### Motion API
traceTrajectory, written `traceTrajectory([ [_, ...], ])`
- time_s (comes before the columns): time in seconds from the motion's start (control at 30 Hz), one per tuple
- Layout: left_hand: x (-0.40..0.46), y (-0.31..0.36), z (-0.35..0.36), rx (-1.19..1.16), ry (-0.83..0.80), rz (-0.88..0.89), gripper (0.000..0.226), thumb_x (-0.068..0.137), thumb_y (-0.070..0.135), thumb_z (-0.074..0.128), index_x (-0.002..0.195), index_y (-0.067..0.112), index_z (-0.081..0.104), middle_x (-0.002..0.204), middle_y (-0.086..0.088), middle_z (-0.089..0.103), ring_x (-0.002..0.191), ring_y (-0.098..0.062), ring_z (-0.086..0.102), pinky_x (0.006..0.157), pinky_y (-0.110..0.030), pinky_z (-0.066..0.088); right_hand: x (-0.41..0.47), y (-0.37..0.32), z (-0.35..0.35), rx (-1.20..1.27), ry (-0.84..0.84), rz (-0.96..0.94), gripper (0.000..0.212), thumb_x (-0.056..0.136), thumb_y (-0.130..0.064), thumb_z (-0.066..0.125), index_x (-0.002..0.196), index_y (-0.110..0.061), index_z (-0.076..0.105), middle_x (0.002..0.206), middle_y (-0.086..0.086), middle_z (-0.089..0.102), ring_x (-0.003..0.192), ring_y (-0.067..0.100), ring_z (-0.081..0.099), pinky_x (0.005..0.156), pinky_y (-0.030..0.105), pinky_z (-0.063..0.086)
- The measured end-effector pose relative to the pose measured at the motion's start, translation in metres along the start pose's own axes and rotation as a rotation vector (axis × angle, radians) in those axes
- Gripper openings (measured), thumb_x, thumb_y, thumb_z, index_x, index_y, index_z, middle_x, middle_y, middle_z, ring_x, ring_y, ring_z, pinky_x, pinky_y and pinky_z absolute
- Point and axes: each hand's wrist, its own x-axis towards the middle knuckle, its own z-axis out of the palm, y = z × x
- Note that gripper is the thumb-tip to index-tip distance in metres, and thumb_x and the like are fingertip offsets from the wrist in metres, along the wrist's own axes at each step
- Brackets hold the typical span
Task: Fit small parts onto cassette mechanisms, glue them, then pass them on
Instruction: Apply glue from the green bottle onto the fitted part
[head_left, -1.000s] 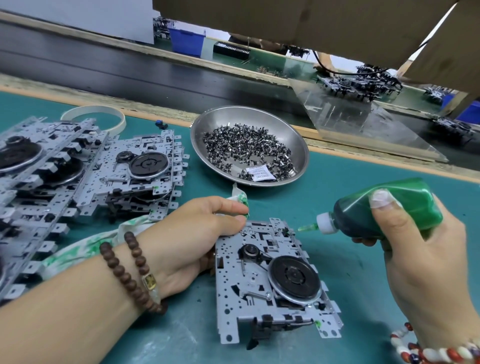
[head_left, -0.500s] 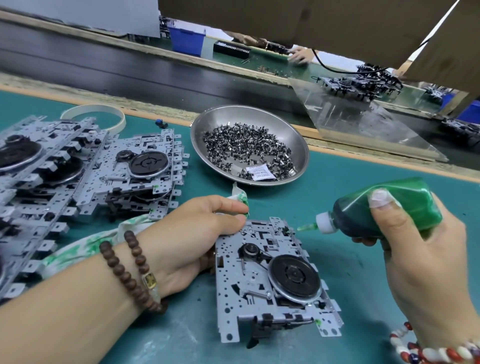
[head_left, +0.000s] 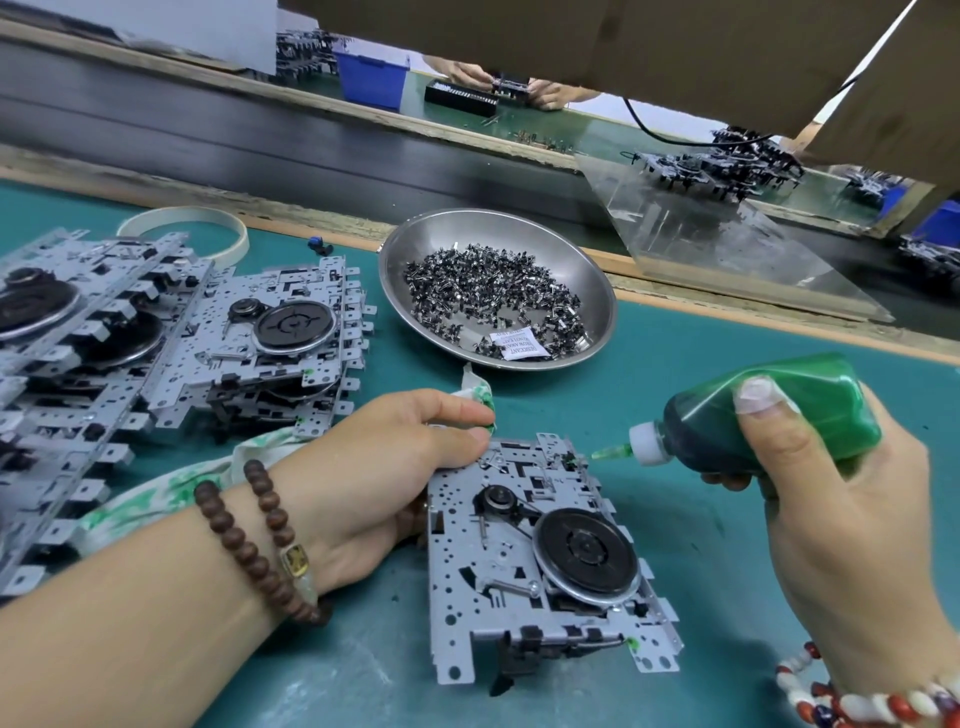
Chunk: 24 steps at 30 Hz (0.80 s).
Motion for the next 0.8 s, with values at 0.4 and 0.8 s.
traceTrajectory([
  [0.4, 0.0005, 0.0005, 0.0002, -0.004, 0.008, -0.004, 0.014, 0.089, 0.002, 0.053, 0.097, 0.009, 0.062, 0.090, -0.019, 0.067, 0.070, -0.024, 0.061, 0.074, -0.039, 0.053, 0.0008, -0.0019, 0.0003, -0.003, 0.008, -0.001, 0.031, 0.077, -0.058, 0.059, 0.077, -0.027, 0.061, 0.065, -0.011, 0.070, 0.053, 0.007, 0.059, 0.049, 0.013, 0.044],
  [0.8, 0.0003, 0.0002, -0.0007, 0.000, 0.010, -0.008, 0.014, 0.088, 0.002, 0.053, 0.097, 0.009, 0.062, 0.091, -0.020, 0.068, 0.072, -0.025, 0.061, 0.077, -0.040, 0.051, 0.0006, -0.0016, -0.0019, 0.004, 0.043, 0.033, 0.021, 0.075, -0.043, 0.059, 0.076, -0.022, 0.060, 0.063, -0.006, 0.067, 0.052, 0.005, 0.058, 0.046, 0.013, 0.044],
])
